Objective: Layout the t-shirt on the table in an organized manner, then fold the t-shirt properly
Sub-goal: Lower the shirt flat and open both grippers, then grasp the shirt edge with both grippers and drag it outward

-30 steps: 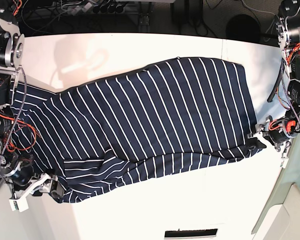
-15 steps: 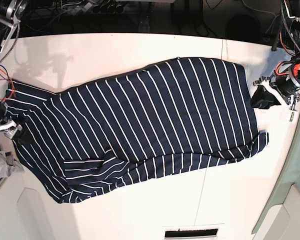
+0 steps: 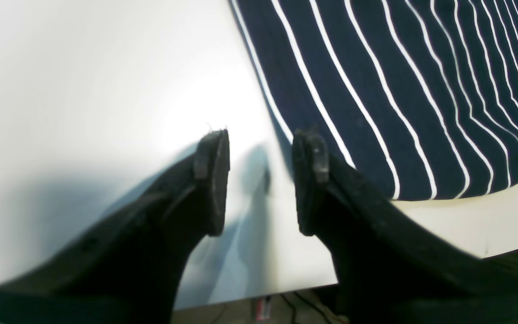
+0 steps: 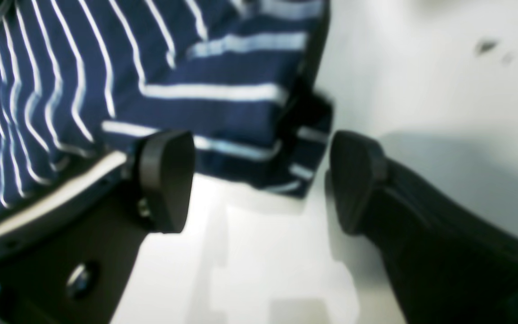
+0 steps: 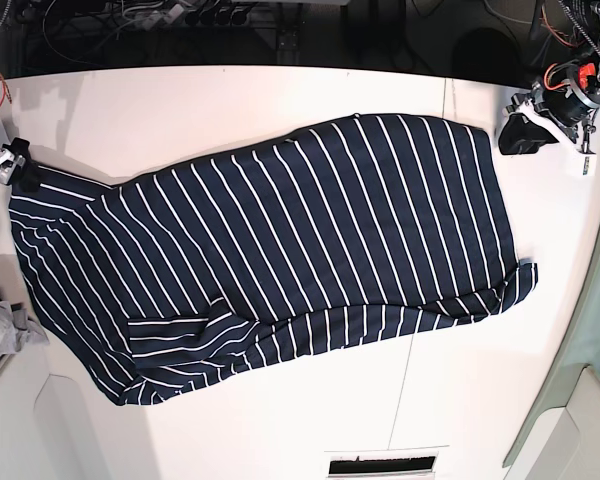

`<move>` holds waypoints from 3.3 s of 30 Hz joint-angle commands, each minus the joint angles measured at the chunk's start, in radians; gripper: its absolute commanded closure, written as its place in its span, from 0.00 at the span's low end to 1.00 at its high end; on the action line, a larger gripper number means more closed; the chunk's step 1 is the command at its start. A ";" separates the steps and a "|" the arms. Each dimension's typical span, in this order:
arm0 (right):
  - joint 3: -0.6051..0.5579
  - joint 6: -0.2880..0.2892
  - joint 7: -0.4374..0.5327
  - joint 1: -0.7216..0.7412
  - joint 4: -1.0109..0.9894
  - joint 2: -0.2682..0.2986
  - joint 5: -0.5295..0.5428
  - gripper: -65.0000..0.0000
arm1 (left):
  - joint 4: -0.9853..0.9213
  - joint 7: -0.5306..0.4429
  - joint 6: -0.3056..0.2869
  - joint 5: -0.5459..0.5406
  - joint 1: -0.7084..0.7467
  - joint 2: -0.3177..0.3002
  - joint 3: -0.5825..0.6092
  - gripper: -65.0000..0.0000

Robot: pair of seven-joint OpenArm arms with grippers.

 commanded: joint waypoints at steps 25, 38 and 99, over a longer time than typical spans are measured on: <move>-0.107 -0.004 0.080 0.013 0.008 0.018 -0.074 0.31 | -0.101 -0.029 -0.038 0.000 -0.047 0.016 0.068 0.60; -0.107 -0.004 0.067 0.013 0.008 0.017 -0.069 0.31 | -0.091 0.054 -0.069 0.000 -0.021 0.016 0.159 0.73; -0.187 -0.004 -0.090 0.051 0.212 0.123 0.072 0.70 | 0.032 0.118 -0.043 -0.087 -0.073 -0.122 0.079 0.75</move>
